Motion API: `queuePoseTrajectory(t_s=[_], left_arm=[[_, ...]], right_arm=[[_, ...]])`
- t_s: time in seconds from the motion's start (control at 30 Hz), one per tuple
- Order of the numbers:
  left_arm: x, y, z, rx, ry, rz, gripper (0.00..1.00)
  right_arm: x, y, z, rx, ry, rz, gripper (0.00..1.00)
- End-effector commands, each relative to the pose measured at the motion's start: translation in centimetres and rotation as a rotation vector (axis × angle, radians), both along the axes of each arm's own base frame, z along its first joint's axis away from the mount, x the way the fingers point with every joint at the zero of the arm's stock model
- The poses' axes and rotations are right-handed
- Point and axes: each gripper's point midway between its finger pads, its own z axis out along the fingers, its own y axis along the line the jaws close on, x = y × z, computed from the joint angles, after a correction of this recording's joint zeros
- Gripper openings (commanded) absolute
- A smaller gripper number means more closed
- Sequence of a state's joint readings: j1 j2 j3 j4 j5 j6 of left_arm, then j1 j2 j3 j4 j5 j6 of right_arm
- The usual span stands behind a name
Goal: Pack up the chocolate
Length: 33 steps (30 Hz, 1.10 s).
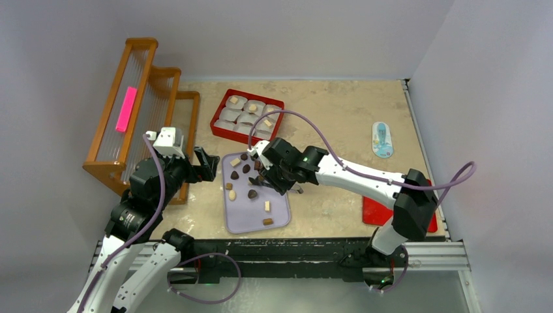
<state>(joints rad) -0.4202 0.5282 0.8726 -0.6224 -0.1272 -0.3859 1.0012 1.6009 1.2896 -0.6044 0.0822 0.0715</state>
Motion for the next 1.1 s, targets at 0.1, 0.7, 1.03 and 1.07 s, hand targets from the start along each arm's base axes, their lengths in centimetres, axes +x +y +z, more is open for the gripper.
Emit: queuePoseTrajectory(t_s=[0.1, 0.7, 1.03, 1.07], left_arm=[[0.2, -0.3, 0.9, -0.025, -0.024, -0.001, 1.0], [0.1, -0.3, 1.0, -0.028, -0.028, -0.004, 1.0], [0.2, -0.3, 0.9, -0.027, -0.026, -0.002, 1.0], [0.2, -0.3, 0.9, -0.026, -0.027, -0.002, 1.0]], right_arm=[[1.2, 2.5, 1.4, 0.056, -0.037, 0.036, 0.43], [0.9, 3.9, 0.3, 0.045, 0.013, 0.104, 0.43], [1.5, 4.7, -0.2, 0.035, 0.0, 0.132, 0.44], [1.6, 4.7, -0.3, 0.034, 0.0, 0.133, 0.44]])
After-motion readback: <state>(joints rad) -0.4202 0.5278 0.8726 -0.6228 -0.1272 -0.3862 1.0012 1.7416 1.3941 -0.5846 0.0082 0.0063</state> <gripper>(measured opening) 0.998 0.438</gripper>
